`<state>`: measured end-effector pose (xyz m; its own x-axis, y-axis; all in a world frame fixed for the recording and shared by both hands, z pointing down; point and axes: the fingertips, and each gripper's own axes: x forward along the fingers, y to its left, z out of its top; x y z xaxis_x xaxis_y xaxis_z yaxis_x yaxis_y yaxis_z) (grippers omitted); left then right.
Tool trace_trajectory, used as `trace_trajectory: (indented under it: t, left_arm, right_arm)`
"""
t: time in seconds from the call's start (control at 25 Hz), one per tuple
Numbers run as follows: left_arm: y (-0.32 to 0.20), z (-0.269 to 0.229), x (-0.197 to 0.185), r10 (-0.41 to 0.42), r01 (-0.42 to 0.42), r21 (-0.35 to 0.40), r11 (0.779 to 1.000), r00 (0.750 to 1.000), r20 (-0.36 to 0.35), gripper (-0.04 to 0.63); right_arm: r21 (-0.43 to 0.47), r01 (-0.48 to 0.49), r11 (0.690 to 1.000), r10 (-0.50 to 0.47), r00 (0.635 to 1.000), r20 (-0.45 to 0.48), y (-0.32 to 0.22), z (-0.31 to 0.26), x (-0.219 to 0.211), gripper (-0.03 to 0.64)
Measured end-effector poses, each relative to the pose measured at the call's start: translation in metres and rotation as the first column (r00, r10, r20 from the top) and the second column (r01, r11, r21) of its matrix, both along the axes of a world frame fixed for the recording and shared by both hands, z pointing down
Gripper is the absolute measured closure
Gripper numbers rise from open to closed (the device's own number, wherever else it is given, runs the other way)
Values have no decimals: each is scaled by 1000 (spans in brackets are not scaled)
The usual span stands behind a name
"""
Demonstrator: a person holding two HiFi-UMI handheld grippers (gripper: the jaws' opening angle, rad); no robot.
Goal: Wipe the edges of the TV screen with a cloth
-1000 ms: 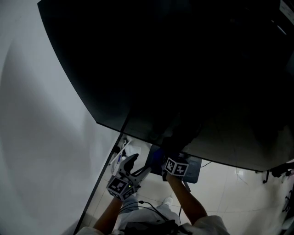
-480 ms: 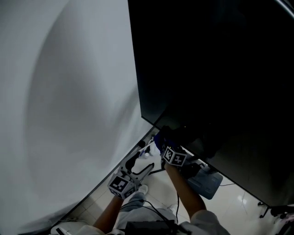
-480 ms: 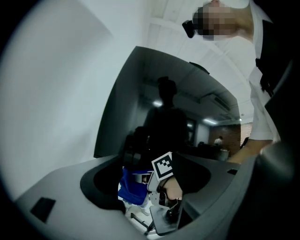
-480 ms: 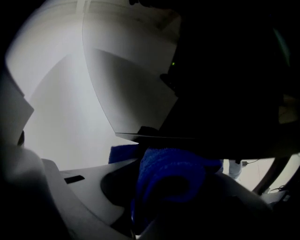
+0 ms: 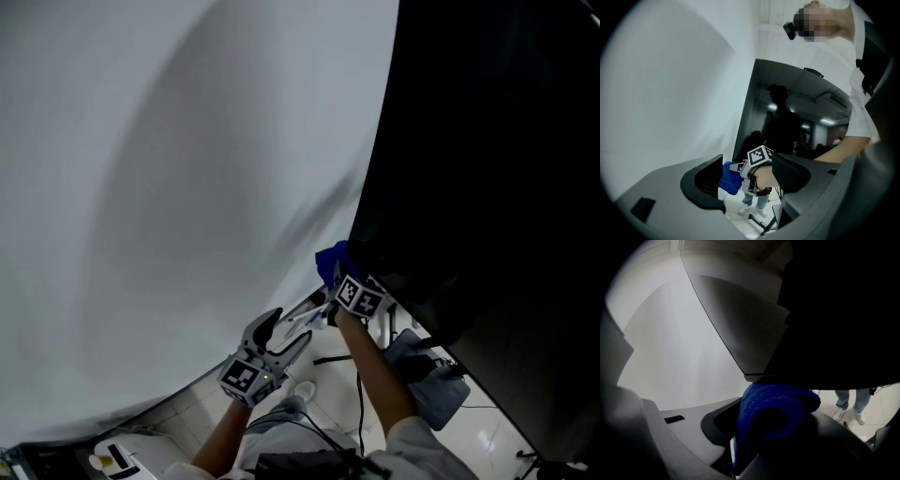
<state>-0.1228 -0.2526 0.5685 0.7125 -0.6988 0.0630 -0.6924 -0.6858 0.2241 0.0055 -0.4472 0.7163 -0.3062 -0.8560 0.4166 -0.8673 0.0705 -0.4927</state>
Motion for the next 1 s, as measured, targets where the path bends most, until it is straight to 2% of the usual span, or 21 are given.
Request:
trace_trajectory:
  t: [0.24, 0.48, 0.64, 0.72, 0.8, 0.88, 1.0]
  left_arm:
    - [-5, -10, -9, -43, 42, -28, 999, 999, -34, 288]
    - [-8, -20, -1, -22, 21, -14, 1000, 998, -51, 288]
    - [-7, -10, 2, 14, -13, 27, 1000, 999, -32, 288]
    - [-7, -6, 4, 26, -24, 41, 999, 999, -29, 288]
    - [-7, -22, 9, 14, -12, 28, 1000, 998, -60, 288]
    - [-9, -33, 11, 11, -9, 19, 1000, 997, -79, 288]
    - [-13, -24, 13, 41, -38, 53, 998, 998, -56, 288]
  right_arm:
    - [1, 6, 1000, -6, 998, 68, -16, -11, -23, 531]
    - [11, -30, 999, 28, 988, 153, -20, -30, -25, 531]
    - [111, -31, 993, 15, 989, 145, -28, -73, -27, 531]
    - [142, -54, 988, 27, 982, 185, -31, -96, -28, 531]
    - [175, -89, 980, 46, 971, 236, -32, -119, -28, 532]
    - [225, -123, 967, 61, 963, 262, -34, -145, -31, 532]
    - [329, -145, 933, 70, 971, 230, -40, -185, -33, 532]
